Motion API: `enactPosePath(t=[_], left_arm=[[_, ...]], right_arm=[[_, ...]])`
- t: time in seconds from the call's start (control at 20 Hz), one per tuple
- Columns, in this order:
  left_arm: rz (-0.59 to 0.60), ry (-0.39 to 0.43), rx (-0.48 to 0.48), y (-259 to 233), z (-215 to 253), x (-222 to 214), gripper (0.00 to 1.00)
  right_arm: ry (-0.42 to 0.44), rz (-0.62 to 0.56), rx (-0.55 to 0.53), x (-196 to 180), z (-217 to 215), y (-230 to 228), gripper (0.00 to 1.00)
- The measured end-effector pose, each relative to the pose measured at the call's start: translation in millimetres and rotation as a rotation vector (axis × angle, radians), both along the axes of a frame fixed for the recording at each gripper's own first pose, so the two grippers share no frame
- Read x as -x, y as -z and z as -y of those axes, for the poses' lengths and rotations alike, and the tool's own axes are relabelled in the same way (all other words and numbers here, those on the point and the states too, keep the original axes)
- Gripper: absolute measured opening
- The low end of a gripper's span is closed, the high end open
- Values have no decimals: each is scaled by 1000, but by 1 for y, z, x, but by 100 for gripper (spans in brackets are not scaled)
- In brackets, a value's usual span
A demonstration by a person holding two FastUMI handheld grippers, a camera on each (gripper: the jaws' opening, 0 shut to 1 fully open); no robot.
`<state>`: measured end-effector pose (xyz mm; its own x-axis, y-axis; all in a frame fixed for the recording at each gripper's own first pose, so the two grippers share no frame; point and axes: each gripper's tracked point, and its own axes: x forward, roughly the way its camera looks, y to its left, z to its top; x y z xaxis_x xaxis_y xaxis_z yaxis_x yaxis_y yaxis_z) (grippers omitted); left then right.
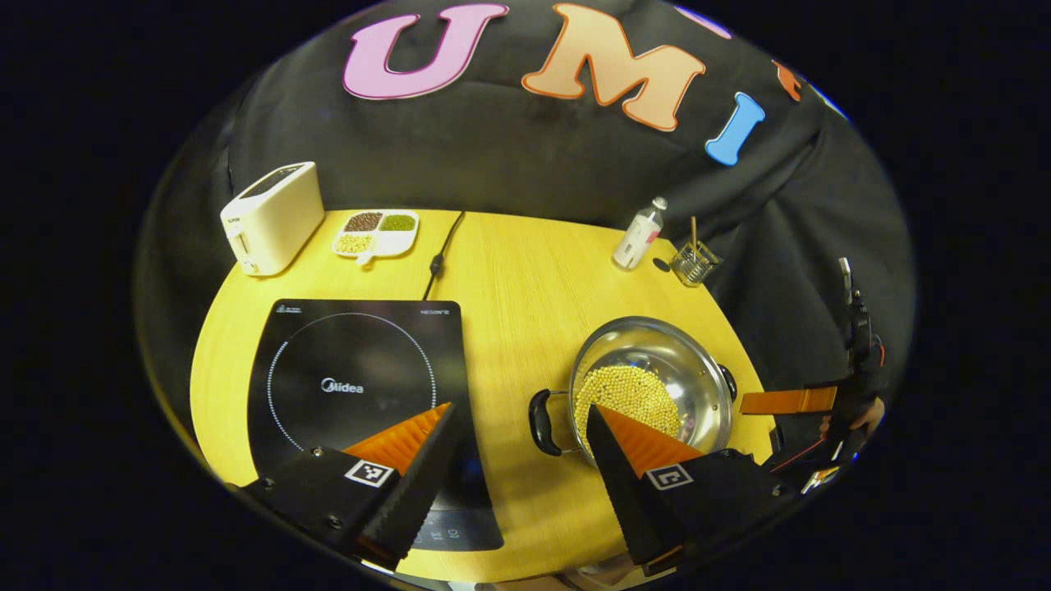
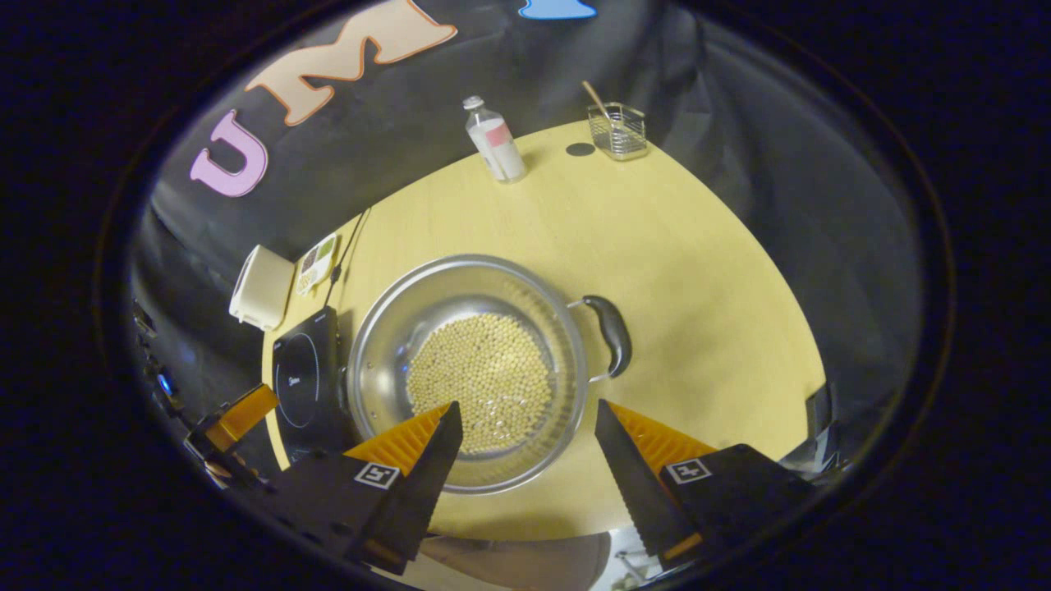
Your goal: First push the handle of the pot to place it horizontally, then grasp the pot with both hands and set it on the induction cooktop.
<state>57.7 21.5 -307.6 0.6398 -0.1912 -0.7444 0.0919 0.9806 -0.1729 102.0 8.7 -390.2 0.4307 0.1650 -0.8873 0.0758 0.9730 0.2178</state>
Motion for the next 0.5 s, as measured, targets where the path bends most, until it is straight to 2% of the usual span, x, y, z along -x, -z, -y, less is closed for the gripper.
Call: enactPosePath(t=[0.05, 0.15, 0.2, 0.25, 0.3, 0.35, 0.5], left_arm=[[-21, 0, 1, 7, 5, -3, 96], [-55, 9, 13, 22, 18, -9, 96], [-68, 15, 12, 27, 22, -12, 96], [-76, 27, 11, 33, 27, -14, 96], [-85, 38, 5, 38, 30, -17, 96], [-98, 52, 0, 45, 33, -17, 96], [-157, 75, -10, 63, 42, -17, 96]], right_arm=[[-15, -8, 2, -8, 8, 6, 94], [-56, -29, 2, -20, 19, 21, 94], [-80, -42, -3, -24, 22, 28, 100], [-106, -56, -15, -28, 24, 36, 94], [-128, -68, -29, -32, 25, 42, 100], [-148, -80, -41, -37, 25, 48, 94], [-195, -113, -81, -45, 25, 63, 94]])
